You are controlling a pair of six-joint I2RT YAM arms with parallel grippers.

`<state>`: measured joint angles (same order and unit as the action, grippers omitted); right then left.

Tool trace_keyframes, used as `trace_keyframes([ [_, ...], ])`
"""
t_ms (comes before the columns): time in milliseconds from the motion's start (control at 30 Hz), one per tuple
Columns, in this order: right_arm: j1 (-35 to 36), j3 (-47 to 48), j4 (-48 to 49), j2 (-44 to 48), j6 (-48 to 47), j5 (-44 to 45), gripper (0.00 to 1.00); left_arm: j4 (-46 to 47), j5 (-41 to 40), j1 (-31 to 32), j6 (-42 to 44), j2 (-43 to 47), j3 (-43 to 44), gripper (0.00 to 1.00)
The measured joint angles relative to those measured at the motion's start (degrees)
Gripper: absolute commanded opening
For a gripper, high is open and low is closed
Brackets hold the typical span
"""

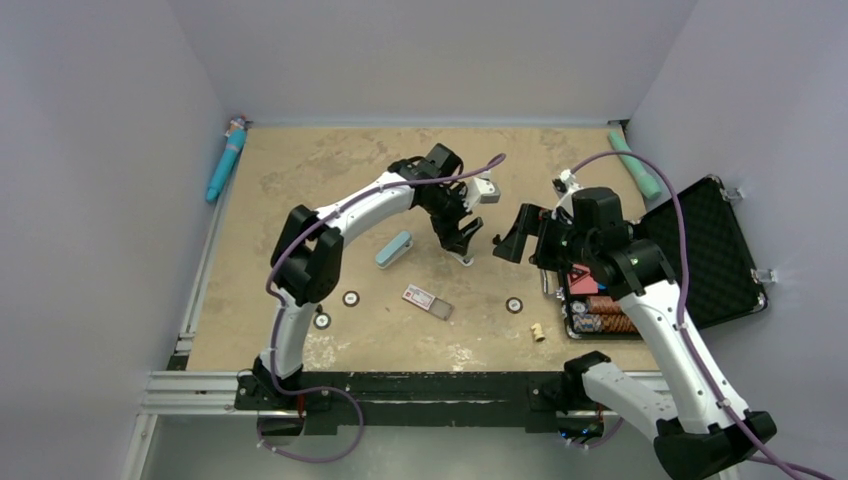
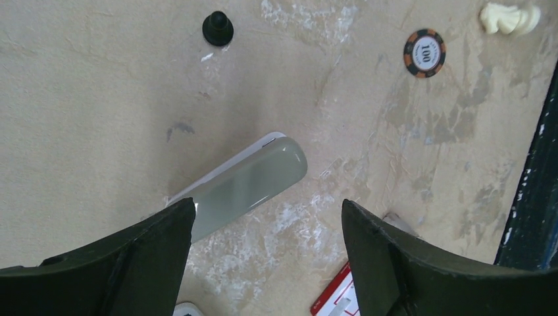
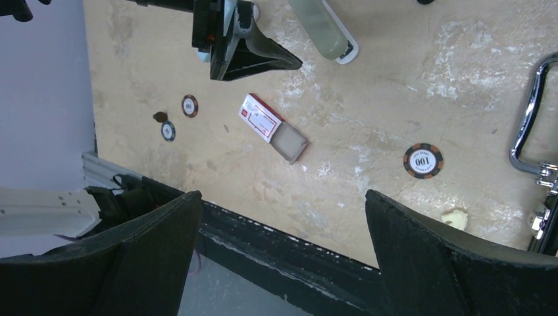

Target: Unload the staples from the stapler

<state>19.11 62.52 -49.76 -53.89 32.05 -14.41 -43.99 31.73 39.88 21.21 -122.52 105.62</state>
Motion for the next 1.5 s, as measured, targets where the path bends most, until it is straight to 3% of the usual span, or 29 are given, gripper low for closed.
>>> trace_keyframes([
  [333,0.0,-1.11,-1.11,1.53,-0.09,-1.25,0.99,-1.27,-5.57,1.22,7.15,-4.0,0.98,0.8],
  [700,0.0,-2.1,-1.27,1.77,0.09,-2.12,0.99,-1.11,-10.25,1.46,7.58,-5.75,0.42,0.39],
  [767,0.0,-2.14,-1.14,1.77,0.26,-2.49,0.99,-1.01,-10.58,1.49,7.04,-5.75,0.26,0.4],
  [967,0.0,-3.04,-0.33,1.81,0.55,-3.32,0.99,1.14,-10.97,1.51,4.44,-4.74,-2.84,0.58],
  [1033,0.0,-3.43,0.04,1.9,0.74,-3.39,0.99,1.16,-11.1,1.51,3.32,-4.76,-3.93,0.58],
  [1233,0.0,-4.04,0.72,2.56,1.03,-4.15,0.99,1.57,-12.33,1.51,-1.01,-4.76,-4.63,0.3],
  [1333,0.0,-4.04,1.25,3.15,1.31,-4.57,0.99,1.88,-12.76,1.46,-2.84,-4.68,-4.63,0.1],
  [1433,0.0,-4.33,1.84,4.15,1.53,-4.61,0.99,1.99,-12.9,1.46,-4.59,-4.68,-4.61,0.0],
  [1500,0.0,-4.66,2.16,4.87,1.84,-4.63,0.99,1.95,-12.81,1.46,-5.95,-4.66,-4.59,0.0],
])
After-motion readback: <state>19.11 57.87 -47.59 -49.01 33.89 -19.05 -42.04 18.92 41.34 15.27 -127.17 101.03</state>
